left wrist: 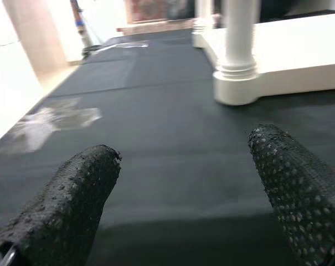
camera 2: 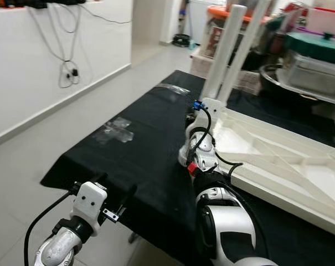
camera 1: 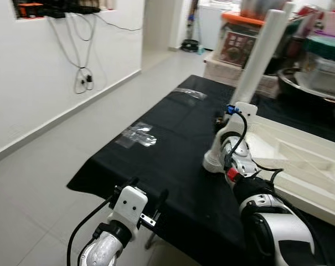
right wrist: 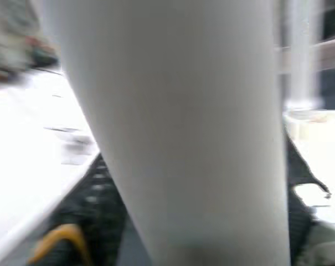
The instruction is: Building children table
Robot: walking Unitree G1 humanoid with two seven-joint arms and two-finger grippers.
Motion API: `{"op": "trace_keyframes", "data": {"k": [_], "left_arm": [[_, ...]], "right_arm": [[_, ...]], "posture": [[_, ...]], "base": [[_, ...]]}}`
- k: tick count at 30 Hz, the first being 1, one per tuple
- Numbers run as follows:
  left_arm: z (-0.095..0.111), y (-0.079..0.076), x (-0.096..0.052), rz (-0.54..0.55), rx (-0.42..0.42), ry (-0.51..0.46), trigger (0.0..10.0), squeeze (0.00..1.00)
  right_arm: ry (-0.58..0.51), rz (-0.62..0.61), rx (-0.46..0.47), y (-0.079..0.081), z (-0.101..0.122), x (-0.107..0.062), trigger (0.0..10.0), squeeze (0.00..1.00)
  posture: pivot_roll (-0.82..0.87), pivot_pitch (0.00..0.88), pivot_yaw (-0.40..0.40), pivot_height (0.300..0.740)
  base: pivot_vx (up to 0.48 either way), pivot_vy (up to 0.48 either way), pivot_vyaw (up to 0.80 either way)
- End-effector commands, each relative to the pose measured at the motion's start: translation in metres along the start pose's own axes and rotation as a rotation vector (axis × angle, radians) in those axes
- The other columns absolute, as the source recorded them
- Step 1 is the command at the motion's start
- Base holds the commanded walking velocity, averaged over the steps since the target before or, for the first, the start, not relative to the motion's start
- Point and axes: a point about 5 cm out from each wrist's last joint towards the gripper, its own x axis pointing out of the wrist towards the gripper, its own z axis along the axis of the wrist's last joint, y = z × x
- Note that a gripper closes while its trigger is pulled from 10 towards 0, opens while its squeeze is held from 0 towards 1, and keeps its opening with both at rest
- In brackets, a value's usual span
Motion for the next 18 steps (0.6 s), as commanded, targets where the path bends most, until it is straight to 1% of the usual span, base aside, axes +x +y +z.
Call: {"op": "trace_keyframes", "data": {"k": [1,2,3,5,6,7,8,9,10,11,12,14,15,16,17,18], "left_arm": [[-0.001,-0.004,0.0,-0.011,-0.003,-0.003,10.0,0.0],[-0.001,-0.004,0.0,-0.011,-0.003,-0.003,10.0,0.0],[0.0,-0.004,-0.001,-0.007,-0.003,-0.01,10.0,0.0],[0.001,-0.004,-0.002,-0.001,-0.003,-0.026,10.0,0.0],[0.001,-0.004,-0.002,-0.001,-0.003,-0.026,10.0,0.0],[0.003,-0.006,-0.003,-0.011,0.008,-0.045,10.0,0.0],[0.003,-0.006,-0.003,-0.011,0.008,-0.045,10.0,0.0],[0.004,-0.007,-0.003,-0.021,0.02,-0.056,10.0,0.0],[0.005,-0.008,-0.003,-0.025,0.026,-0.062,10.0,0.0],[0.005,-0.008,-0.003,-0.025,0.026,-0.062,10.0,0.0],[0.005,-0.009,-0.004,-0.026,0.029,-0.064,10.0,0.0],[0.005,-0.009,-0.004,-0.026,0.029,-0.064,10.0,0.0],[0.005,-0.008,-0.004,-0.025,0.027,-0.062,10.0,0.0],[0.005,-0.008,-0.004,-0.025,0.027,-0.062,10.0,0.0],[0.005,-0.008,-0.004,-0.024,0.026,-0.06,10.0,0.0],[0.005,-0.008,-0.004,-0.024,0.026,-0.06,10.0,0.0]], "right_arm": [[0.014,0.154,0.042,0.018,0.006,0.005,10.0,1.0],[0.014,0.154,0.042,0.018,0.006,0.005,10.0,1.0],[0.049,0.266,0.068,0.019,0.01,0.006,10.0,0.0],[0.088,0.4,0.101,0.018,0.014,0.004,10.0,0.0],[0.088,0.4,0.101,0.018,0.014,0.004,10.0,0.0],[0.116,0.566,0.088,0.02,0.013,-0.002,10.0,0.0],[0.116,0.566,0.088,0.02,0.013,-0.002,10.0,0.0],[0.166,0.744,0.048,0.022,0.009,-0.012,10.0,0.0],[0.224,0.897,0.036,0.023,0.003,-0.022,10.0,0.0],[0.224,0.897,0.036,0.023,0.003,-0.022,10.0,0.0],[0.263,0.988,0.034,0.023,-0.001,-0.028,10.0,0.0],[0.263,0.988,0.034,0.023,-0.001,-0.028,10.0,0.0],[0.303,1.085,0.049,0.025,-0.005,-0.034,10.0,0.0],[0.303,1.085,0.049,0.025,-0.005,-0.034,10.0,0.0],[0.326,1.156,0.054,0.029,-0.008,-0.039,10.0,0.0],[0.326,1.156,0.054,0.029,-0.008,-0.039,10.0,0.0]], "posture": [[0.08,0.01,-0.133,0.74],[0.08,0.01,-0.133,0.74],[0.08,0.008,-0.135,0.74],[0.08,0.006,-0.134,0.74],[0.08,0.006,-0.134,0.74],[0.07,0.001,-0.134,0.74],[0.07,0.001,-0.134,0.74],[0.08,0.002,-0.137,0.74],[0.08,0.003,-0.136,0.74],[0.08,0.003,-0.136,0.74],[0.08,0.003,-0.136,0.74],[0.08,0.003,-0.136,0.74],[0.08,0.006,-0.136,0.74],[0.08,0.006,-0.136,0.74],[0.08,0.006,-0.138,0.74],[0.08,0.006,-0.138,0.74]], "base": [[0.0,0.0,0.0],[0.0,0.0,0.0],[0.0,0.0,0.0],[0.0,0.0,0.0],[0.0,0.0,0.0],[0.0,0.0,0.0],[0.0,0.0,0.0],[0.0,0.0,0.0],[0.0,0.0,0.0],[0.0,0.0,0.0],[0.0,0.0,0.0],[0.0,0.0,0.0],[0.0,0.0,0.0],[0.0,0.0,0.0],[0.0,0.0,0.0],[0.0,0.0,0.0]]}}
